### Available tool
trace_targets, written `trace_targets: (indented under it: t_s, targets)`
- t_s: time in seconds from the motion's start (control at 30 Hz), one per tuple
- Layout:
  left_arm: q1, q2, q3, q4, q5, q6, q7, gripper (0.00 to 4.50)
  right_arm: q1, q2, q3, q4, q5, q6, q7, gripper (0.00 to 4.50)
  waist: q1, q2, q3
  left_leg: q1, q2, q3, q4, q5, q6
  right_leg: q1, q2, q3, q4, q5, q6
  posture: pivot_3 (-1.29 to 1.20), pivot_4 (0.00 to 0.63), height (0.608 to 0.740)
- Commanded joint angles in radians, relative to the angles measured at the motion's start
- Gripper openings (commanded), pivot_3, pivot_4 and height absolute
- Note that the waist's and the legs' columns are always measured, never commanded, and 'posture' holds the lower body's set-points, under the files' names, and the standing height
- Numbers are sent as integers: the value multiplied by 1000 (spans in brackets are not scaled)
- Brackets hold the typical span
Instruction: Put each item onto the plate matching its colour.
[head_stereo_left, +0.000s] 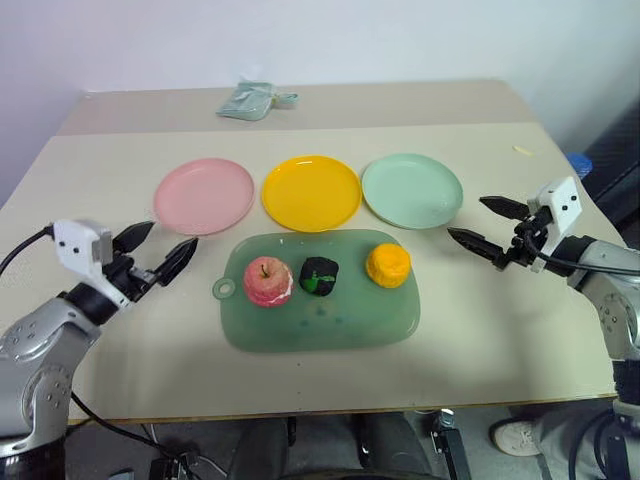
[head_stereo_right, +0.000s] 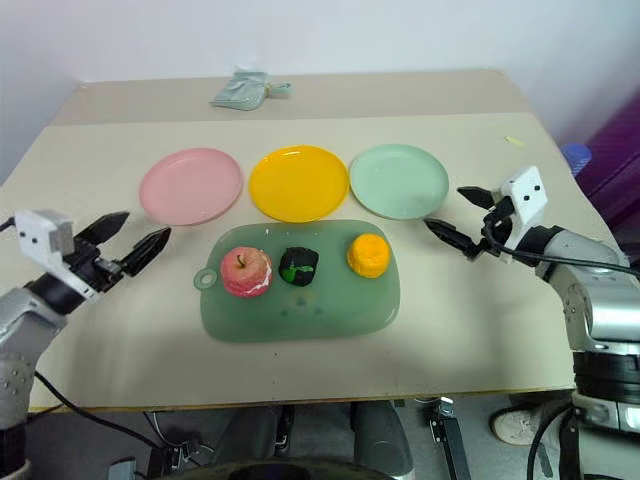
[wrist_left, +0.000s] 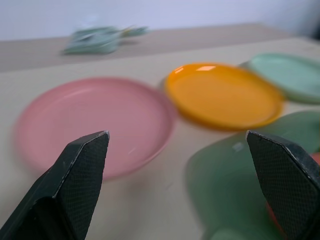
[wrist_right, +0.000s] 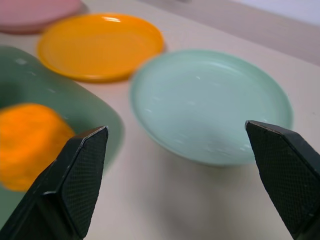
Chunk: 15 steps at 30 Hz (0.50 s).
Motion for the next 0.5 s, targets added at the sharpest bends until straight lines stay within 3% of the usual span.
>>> trace_targets:
  t_s: [0.03, 0.23, 0.5]
  targets:
    - [-66, 59, -68, 12, -38, 33, -108, 4500, 55, -14, -67, -156, 95, 68, 5, 4457, -1, 0, 0, 0, 0, 0, 0, 0, 0, 0, 0, 0, 0, 0, 0, 0, 150, 740]
    - [-149, 184, -289, 45, 68, -3, -329, 4500, 154, -25, -67, -348, 213, 175, 16, 4457, -5, 0, 0, 0, 0, 0, 0, 0, 0, 0, 1, 0, 0, 0, 0, 0, 150, 740]
    - [-259, 207, -520, 142, 267, -82, -429, 4500, 180, -3, -18, -425, 215, 189, -26, 4457, -1, 0, 0, 0, 0, 0, 0, 0, 0, 0, 3, 1, 0, 0, 0, 0, 150, 740]
